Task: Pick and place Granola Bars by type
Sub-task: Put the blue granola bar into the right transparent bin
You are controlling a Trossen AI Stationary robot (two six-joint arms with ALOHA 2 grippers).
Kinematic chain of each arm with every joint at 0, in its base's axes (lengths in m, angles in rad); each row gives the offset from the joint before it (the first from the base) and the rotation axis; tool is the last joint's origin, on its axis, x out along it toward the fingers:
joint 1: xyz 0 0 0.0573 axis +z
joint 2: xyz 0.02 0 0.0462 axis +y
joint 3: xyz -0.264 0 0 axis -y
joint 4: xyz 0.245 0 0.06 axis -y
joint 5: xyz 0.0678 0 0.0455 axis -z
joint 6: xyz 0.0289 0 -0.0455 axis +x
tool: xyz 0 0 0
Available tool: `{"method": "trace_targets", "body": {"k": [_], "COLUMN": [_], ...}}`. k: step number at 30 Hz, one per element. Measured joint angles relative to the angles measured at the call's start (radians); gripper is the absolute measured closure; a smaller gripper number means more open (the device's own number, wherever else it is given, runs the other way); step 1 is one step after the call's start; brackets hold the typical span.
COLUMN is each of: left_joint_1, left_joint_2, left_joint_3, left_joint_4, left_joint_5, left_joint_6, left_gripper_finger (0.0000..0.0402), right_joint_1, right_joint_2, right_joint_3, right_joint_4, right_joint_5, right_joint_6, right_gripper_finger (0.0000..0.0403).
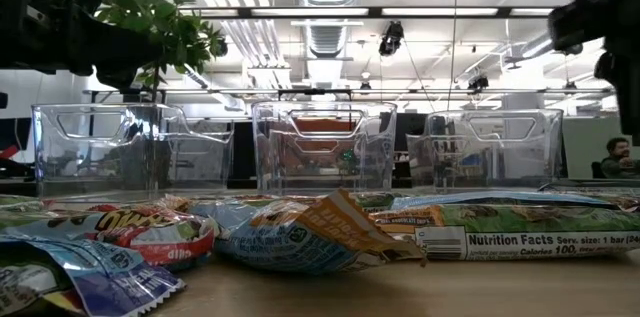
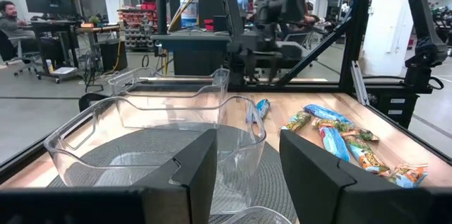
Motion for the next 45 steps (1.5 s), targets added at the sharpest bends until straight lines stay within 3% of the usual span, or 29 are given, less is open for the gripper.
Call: {"method": "trace_targets", "body": {"k": [5, 11, 16, 23, 28, 33, 41, 45], "left_joint_1": [0.0, 0.0, 0.0, 0.0, 0.0, 0.0, 0.0, 0.0], "left_joint_2": [0.0, 0.0, 0.0, 0.0, 0.0, 0.0, 0.0, 0.0], "left_joint_3": [0.0, 0.0, 0.0, 0.0, 0.0, 0.0, 0.0, 0.0], "left_joint_4": [0.0, 0.0, 0.0, 0.0, 0.0, 0.0, 0.0, 0.0], "left_joint_5": [0.0, 0.0, 0.0, 0.0, 0.0, 0.0, 0.0, 0.0], "left_joint_6": [0.0, 0.0, 0.0, 0.0, 0.0, 0.0, 0.0, 0.0], "left_gripper_finger": [0.0264, 0.0264, 0.0264, 0.0264, 0.0264, 0.0264, 0.0264, 0.0264], "right_joint_1": [0.072, 0.062, 0.051, 0.007, 0.004, 0.004, 0.001, 0.002], "right_joint_2": [0.082, 0.184, 0.252, 0.366, 0.375, 0.348, 0.317, 0.254], "right_joint_3": [-0.046, -0.073, -0.073, -0.068, -0.064, -0.071, -0.064, -0.017], "right_joint_4": [0.072, 0.096, 0.195, 0.203, 0.222, 0.245, 0.31, 0.304], "right_joint_5": [0.013, 0.037, 0.037, 0.047, 0.047, 0.034, -0.014, -0.025], "right_joint_6": [-0.063, 0.046, -0.03, -0.061, -0.114, -0.125, -0.102, -0.085], "right_gripper_finger": [0.0156, 0.0156, 0.0156, 0.0156, 0.0167, 0.022, 0.0365, 0.0382]}}
